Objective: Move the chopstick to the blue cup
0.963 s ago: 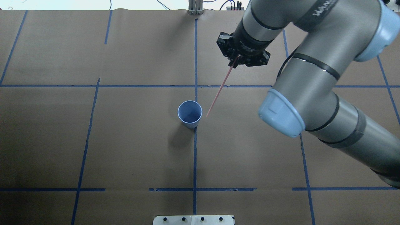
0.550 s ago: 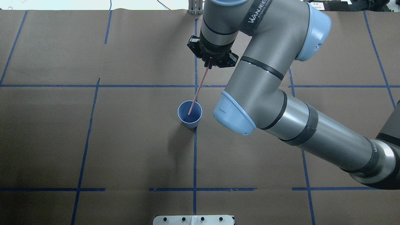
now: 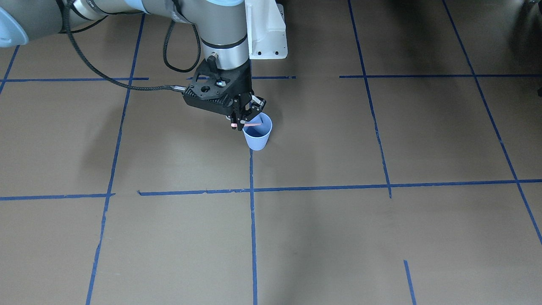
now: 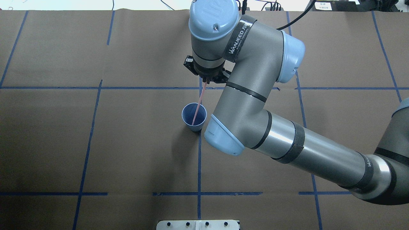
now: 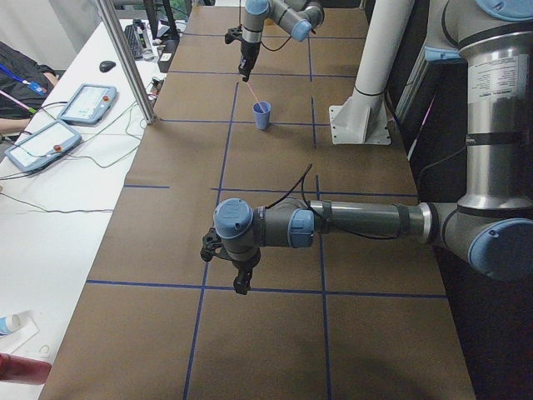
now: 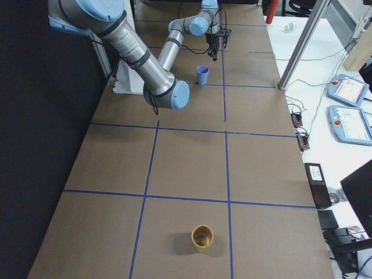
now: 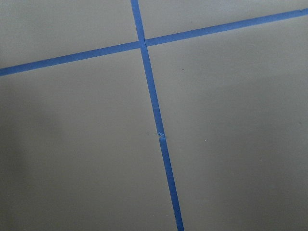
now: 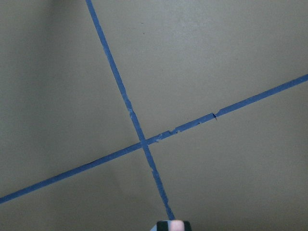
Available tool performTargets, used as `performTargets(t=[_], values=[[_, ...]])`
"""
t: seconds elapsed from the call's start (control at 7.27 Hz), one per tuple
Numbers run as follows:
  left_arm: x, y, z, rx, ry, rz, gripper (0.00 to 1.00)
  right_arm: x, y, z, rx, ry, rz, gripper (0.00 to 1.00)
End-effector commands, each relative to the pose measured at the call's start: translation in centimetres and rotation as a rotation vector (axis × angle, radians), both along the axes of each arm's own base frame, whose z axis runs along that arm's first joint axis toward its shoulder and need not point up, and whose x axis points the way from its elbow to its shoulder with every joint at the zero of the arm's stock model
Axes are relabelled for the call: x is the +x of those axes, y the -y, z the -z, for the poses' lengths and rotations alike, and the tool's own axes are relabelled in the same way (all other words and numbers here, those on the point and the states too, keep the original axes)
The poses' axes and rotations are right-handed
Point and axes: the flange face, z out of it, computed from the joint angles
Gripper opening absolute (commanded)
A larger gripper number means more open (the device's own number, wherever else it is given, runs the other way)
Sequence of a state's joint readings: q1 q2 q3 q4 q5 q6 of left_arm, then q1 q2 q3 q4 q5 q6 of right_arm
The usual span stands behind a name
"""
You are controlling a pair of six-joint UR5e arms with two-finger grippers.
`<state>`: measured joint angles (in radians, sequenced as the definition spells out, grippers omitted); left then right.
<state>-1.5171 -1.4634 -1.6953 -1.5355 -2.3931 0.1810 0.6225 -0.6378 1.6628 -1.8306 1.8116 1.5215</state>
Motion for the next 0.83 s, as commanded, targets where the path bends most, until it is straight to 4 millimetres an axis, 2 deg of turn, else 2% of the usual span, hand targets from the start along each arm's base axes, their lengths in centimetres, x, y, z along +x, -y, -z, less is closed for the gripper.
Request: performTargets(t=[0.0,0.14,0.28,0.41,0.55,0.69], values=[[0.0,0.0,0.0,0.0,0.0,0.0,1.0,-1.3,-0.6,-1.2,0.0,-0.021,0.008,0.0],[0.0,0.0,0.0,0.0,0.0,0.0,1.0,-1.3,-0.6,-1.4,0.002,-0.02,0.01,0.01],[0.0,0.0,0.0,0.0,0.0,0.0,1.0,-1.5,-0.7,-1.6,0.002,-0.022,0.013,0.08],[0.0,0.0,0.0,0.0,0.0,0.0,1.0,-1.6,-0.6,-1.5,0.007,-0.015,0.013,0.25],[0.0,0.0,0.0,0.0,0.0,0.0,1.0,-1.8,-0.4,-2.6,0.013,-0.012,0.01,0.99],[0.0,0.0,0.0,0.0,0.0,0.0,1.0,-1.9,-0.2,-2.6,0.027,-0.018,0.01,1.0]])
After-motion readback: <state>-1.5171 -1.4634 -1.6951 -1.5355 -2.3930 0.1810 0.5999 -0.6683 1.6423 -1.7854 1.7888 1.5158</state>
